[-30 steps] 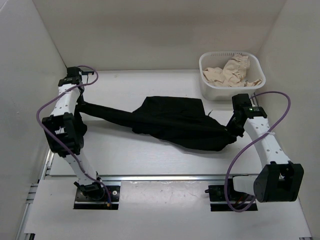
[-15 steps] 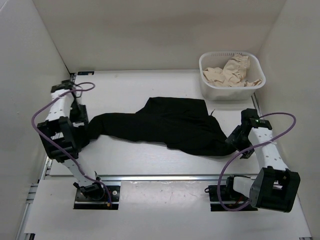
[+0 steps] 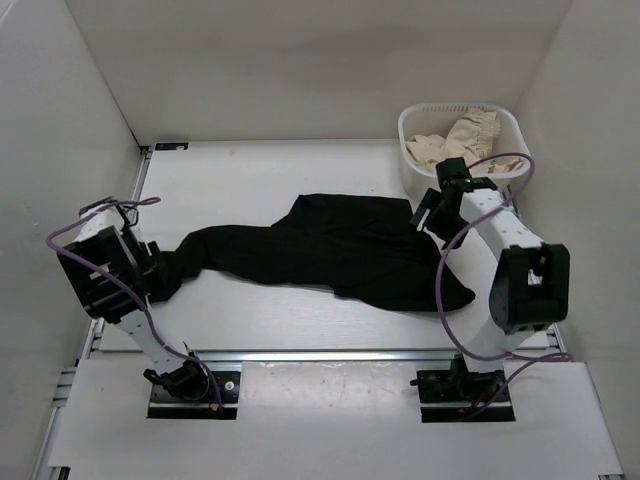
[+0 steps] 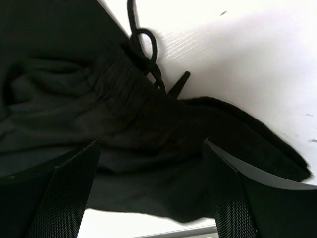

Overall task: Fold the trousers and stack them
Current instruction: Flatten the trousers out

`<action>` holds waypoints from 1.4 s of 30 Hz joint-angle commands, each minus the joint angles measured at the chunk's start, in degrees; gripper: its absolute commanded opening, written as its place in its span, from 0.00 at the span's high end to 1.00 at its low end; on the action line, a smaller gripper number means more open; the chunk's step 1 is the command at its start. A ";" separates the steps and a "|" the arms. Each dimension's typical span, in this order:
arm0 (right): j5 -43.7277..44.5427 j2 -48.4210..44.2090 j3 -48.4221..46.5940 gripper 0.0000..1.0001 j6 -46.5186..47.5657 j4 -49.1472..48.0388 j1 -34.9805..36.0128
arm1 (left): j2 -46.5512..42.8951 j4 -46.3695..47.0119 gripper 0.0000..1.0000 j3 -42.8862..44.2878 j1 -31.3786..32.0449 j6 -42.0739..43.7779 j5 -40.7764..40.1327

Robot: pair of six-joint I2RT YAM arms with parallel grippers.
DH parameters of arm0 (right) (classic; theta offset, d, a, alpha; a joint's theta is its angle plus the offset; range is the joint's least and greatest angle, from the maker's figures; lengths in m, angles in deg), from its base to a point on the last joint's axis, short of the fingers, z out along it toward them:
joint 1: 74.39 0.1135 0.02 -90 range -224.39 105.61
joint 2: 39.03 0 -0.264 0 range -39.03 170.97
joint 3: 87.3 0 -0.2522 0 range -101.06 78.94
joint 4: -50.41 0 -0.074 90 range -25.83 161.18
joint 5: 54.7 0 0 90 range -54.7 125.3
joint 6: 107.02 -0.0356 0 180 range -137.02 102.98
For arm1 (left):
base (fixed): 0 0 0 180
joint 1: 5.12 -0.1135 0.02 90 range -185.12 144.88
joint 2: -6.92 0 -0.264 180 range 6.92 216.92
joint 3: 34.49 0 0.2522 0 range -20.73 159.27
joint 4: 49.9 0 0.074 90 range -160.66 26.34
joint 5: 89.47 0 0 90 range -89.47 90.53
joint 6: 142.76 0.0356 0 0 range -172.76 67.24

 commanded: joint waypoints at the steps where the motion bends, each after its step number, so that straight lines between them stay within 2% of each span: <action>1: -2.05 5.10 -2.20 0.13 -1.41 1.96 0.05 | -1.14 3.74 0.13 -2.64 2.59 -0.01 3.24; 7: -2.58 1.45 7.61 0.14 -4.03 3.29 2.86 | -0.26 6.03 0.15 -4.85 5.15 -0.01 4.90; 8: -3.63 0.73 9.21 0.17 -4.74 2.41 3.48 | 0.43 6.03 0.17 -4.85 5.15 -0.01 4.91; 10: -5.39 0.73 11.68 0.25 -4.74 -0.48 3.48 | 0.97 6.03 0.32 -4.85 5.15 -0.01 7.01; 12: -6.01 3.87 12.30 0.41 -5.27 -0.49 3.48 | 2.10 6.03 0.44 -5.37 6.29 -0.01 7.54; 13: -6.01 4.67 12.30 0.48 -4.75 -0.49 3.48 | 2.11 6.03 0.57 -5.37 6.29 -0.01 7.54; 14: -6.01 5.29 12.30 0.66 -4.75 -1.02 3.48 | 2.72 6.03 0.66 -5.37 6.29 -0.01 7.54; 15: -5.40 5.91 11.52 0.76 -4.22 -1.02 3.48 | 3.25 6.03 0.80 -5.37 6.90 -0.01 6.93; 16: -4.52 5.91 10.73 0.84 -4.22 -1.02 3.48 | 3.25 6.03 0.86 -4.85 6.91 -0.01 6.32; 17: -3.91 5.91 8.11 0.98 -4.22 -0.33 3.48 | 3.25 6.03 0.86 -4.24 6.91 -0.01 5.44; 20: -1.54 4.86 0.90 1.00 -1.76 3.62 3.48 | 2.72 6.65 0.86 0.50 6.21 -0.01 0.61; 21: 0.30 4.34 -5.30 1.00 -0.45 5.29 3.48 | 2.12 6.65 0.86 2.69 5.25 -0.01 -0.62; 24: 3.12 1.70 -16.04 1.00 1.31 11.80 3.48 | 1.58 6.03 0.86 12.79 2.17 -0.01 -5.19; 27: 5.33 -3.83 -18.37 1.00 2.02 15.41 2.87 | 0.18 3.75 0.86 18.88 0.41 -0.01 -11.51; 29: 5.33 -8.56 -16.80 1.00 2.73 17.07 1.03 | -1.58 3.05 0.86 19.41 -0.12 -0.01 -14.41; 34: 7.17 -18.76 -5.66 1.00 3.25 17.70 -3.89 | -3.34 -0.29 0.86 18.88 -0.12 -0.01 -16.80; 39: 7.17 -23.44 1.91 1.00 3.25 19.80 -8.99 | -2.20 -4.24 0.86 17.13 -0.12 -0.01 -17.33; 42: 7.17 -26.77 8.42 1.00 0.19 21.82 -10.31 | -2.20 -7.40 0.86 14.77 -0.12 -0.01 -15.85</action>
